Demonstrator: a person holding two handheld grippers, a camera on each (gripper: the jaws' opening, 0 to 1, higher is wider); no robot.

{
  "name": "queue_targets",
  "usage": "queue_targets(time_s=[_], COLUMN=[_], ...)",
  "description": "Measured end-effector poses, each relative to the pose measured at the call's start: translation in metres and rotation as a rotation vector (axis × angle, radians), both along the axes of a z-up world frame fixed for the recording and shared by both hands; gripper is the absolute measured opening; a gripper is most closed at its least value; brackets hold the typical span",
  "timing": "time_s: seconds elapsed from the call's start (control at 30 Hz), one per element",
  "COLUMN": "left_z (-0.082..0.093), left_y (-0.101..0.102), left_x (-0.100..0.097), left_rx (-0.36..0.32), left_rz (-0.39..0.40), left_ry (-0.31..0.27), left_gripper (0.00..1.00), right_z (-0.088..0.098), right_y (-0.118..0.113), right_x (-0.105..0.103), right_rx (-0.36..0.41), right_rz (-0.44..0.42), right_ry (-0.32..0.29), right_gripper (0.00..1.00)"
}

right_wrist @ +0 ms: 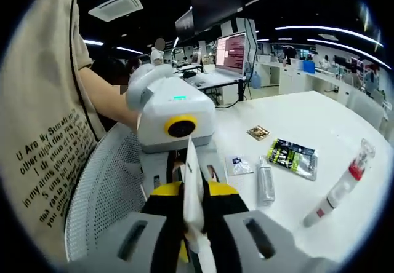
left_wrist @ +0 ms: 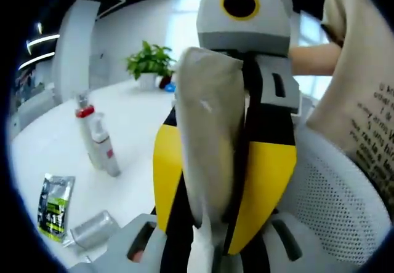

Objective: Arrange the skincare products in the storage area until every visible bottle or jar stands upright without overlapping.

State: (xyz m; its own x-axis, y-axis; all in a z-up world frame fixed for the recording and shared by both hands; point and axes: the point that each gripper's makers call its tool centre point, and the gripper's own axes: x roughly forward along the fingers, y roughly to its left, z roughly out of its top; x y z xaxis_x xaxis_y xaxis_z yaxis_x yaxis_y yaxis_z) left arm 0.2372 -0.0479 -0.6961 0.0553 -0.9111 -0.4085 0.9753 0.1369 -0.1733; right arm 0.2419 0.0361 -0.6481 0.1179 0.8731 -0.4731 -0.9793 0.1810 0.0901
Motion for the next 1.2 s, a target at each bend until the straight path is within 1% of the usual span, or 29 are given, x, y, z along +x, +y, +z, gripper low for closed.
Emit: queue_targets(time_s=[0.07,0.1,0.17,0.2,0.4,0.5,0.6,0.83,1.0,1.2], left_z=[-0.003,-0.007,-0.012,-0.007,-0.005,-0.006,-0.009,-0.010,-0.010,-0.011], left_y=[0.001,0.002,0.004,0.003,0.004,0.005,0.006,0.006,0.007,0.007], left_x=[-0.001,-0.001,-0.002,-0.002,0.000,0.000,0.001,-0.001,0.002,0.004], left_rx=[0.005,0.026,0.048,0.022,0.003,-0.009,0.003,0.016,0.022,0.035], left_rz=[0.002,-0.005,-0.009,-0.008,0.004,0.014,0.027,0.023,0.032,0.016], left_ry=[0.000,-0.005,-0.010,-0.008,-0.012,0.001,0.002,0.004,0.007,0.010], left_gripper=[0.21,0.21,0.21,0.21,0.22,0.22,0.23,0.23,0.23,0.23], right_z=[-0.003,-0.006,-0.010,-0.008,-0.008,-0.008,-0.008,-0.008,-0.006,-0.006], right_y=[0.001,0.001,0.002,0.002,0.002,0.002,0.001,-0.001,-0.006,-0.012], right_x=[0.000,-0.001,-0.002,-0.001,0.002,0.002,0.004,0.001,0.006,0.010], right_rx=[-0.006,-0.027,-0.046,-0.039,-0.036,-0.034,-0.037,-0.059,-0.061,-0.076], right_rz=[-0.002,0.003,0.010,0.009,0.000,-0.006,-0.022,-0.016,-0.035,-0.044], right_ry=[-0.002,-0.010,-0.016,-0.016,-0.011,-0.005,-0.005,-0.009,-0.008,-0.003], right_gripper=[0.12,0.12,0.12,0.12,0.12,0.13,0.13,0.14,0.14,0.13])
